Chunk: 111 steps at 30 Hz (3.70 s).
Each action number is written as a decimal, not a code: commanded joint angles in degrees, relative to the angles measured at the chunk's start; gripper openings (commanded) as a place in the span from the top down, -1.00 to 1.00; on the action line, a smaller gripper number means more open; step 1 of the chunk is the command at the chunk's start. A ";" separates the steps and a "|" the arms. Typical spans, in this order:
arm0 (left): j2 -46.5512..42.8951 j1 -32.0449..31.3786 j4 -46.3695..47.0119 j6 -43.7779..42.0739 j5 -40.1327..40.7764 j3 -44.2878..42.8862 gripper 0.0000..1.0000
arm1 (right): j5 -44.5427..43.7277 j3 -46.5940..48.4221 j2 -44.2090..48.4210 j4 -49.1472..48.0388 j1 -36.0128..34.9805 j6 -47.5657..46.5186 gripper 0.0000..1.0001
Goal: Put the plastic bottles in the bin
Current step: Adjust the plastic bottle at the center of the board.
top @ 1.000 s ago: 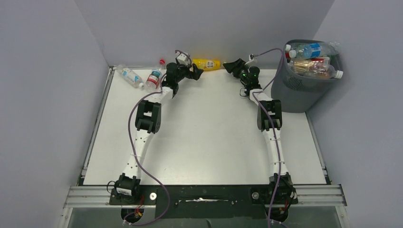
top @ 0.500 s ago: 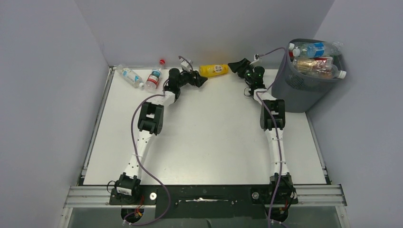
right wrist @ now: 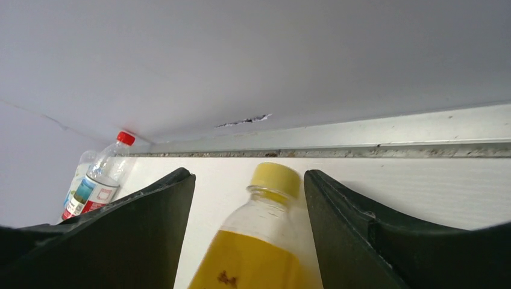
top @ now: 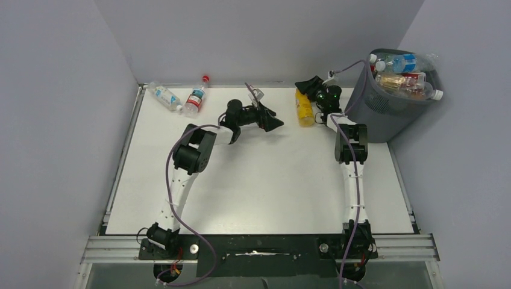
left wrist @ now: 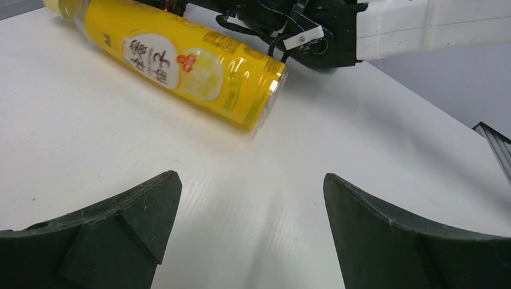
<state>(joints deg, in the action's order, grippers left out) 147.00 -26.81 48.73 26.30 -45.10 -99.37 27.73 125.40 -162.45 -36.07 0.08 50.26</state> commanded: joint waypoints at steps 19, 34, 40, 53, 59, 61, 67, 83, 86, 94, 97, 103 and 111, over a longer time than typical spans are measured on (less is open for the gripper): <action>-21.51 2.49 3.07 7.44 5.15 24.54 -0.79 | -5.64 -39.80 27.87 8.81 -13.14 -5.05 -0.34; -29.30 -1.51 -10.84 6.96 16.15 30.72 -0.80 | -13.95 -47.34 39.82 25.10 -18.32 -7.33 -0.35; -34.10 -2.46 -12.27 7.38 17.46 34.55 -0.80 | -6.48 -40.61 37.87 32.58 -14.85 -9.61 -0.53; -44.90 -2.46 -15.30 9.27 21.44 41.79 -0.81 | 1.47 -47.84 45.82 28.58 -16.53 -9.90 -0.78; -50.62 -2.45 -17.06 8.36 22.49 46.05 -0.81 | 0.71 -50.89 50.77 26.23 -18.28 -8.23 -0.90; -52.54 -2.38 -17.65 7.95 23.27 47.55 -0.81 | 0.92 -50.36 51.17 25.50 -18.78 -7.62 -0.89; -52.42 -1.20 -24.84 1.35 28.20 46.40 -0.81 | -9.08 -46.26 55.86 37.98 -18.87 -11.97 -0.79; -21.38 8.67 -43.44 -24.83 24.21 -6.07 -0.81 | -13.86 -42.66 62.13 48.21 -13.96 -19.58 -0.75; -11.47 9.03 -52.87 -29.53 21.49 -21.01 -0.81 | -12.39 -43.34 60.90 47.06 -12.85 -19.50 -0.75; -0.65 9.16 -57.06 -32.14 15.52 -32.10 -0.83 | -8.99 -45.01 58.18 44.56 -10.88 -19.58 -0.74; 2.78 9.94 -56.79 -30.47 14.35 -35.56 -0.86 | -8.03 -45.98 57.87 43.84 -10.56 -19.68 -0.73; 0.87 9.77 -55.82 -29.94 15.78 -31.36 -0.86 | -6.70 -47.06 56.92 41.89 -10.47 -18.78 -0.73; -8.84 9.54 -52.24 -28.87 17.95 -14.04 -0.87 | -4.75 -46.36 53.48 39.35 -13.68 -16.57 -0.72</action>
<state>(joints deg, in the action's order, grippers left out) 145.18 -17.21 -5.21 -2.00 -28.21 -120.73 20.49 78.19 -107.72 7.84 -11.81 32.27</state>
